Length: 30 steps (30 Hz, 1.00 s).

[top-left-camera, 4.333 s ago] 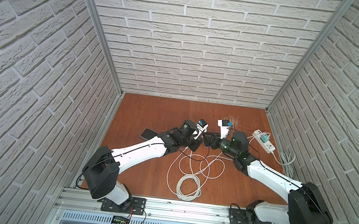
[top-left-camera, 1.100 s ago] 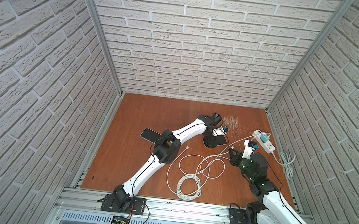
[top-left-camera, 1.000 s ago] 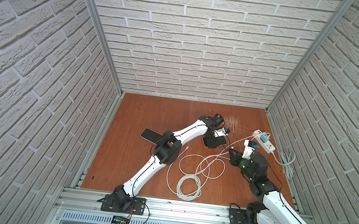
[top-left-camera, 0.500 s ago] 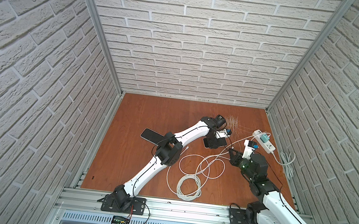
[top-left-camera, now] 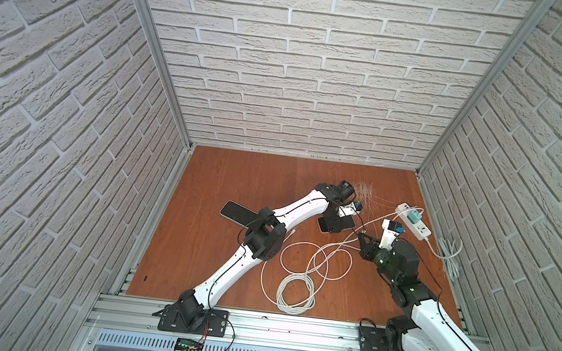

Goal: Plug the charging cable into the phone
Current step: Pick up the phone at the center of the board.

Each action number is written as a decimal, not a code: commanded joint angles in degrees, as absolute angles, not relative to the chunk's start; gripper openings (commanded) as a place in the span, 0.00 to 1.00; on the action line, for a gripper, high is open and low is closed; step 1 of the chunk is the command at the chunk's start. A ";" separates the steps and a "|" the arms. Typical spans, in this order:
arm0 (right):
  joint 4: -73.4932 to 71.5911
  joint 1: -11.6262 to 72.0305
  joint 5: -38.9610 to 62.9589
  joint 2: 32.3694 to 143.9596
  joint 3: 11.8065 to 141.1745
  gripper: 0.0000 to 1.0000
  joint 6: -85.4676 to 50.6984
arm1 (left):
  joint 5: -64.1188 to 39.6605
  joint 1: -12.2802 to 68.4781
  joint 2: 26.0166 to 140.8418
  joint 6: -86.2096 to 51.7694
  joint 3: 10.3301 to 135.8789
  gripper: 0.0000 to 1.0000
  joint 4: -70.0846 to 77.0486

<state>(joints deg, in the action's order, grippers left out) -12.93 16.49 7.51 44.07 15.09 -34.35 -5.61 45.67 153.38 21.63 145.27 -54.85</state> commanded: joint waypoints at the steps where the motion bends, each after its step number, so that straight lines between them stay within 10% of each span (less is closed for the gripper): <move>1: -15.75 16.02 7.64 43.31 14.41 0.03 -34.54 | 1.63 44.24 155.87 15.46 143.27 0.22 -53.25; 5: -15.73 16.04 7.80 43.45 14.63 0.03 -34.48 | 1.16 43.02 152.15 9.00 140.44 0.06 -48.08; 30: -17.51 16.71 20.01 58.05 32.01 0.03 -34.16 | 11.65 37.61 103.78 -26.54 98.05 0.00 -11.67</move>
<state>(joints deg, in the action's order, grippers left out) -13.72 16.45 16.60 55.53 28.53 -34.17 8.34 38.98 106.45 -21.08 100.90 -18.98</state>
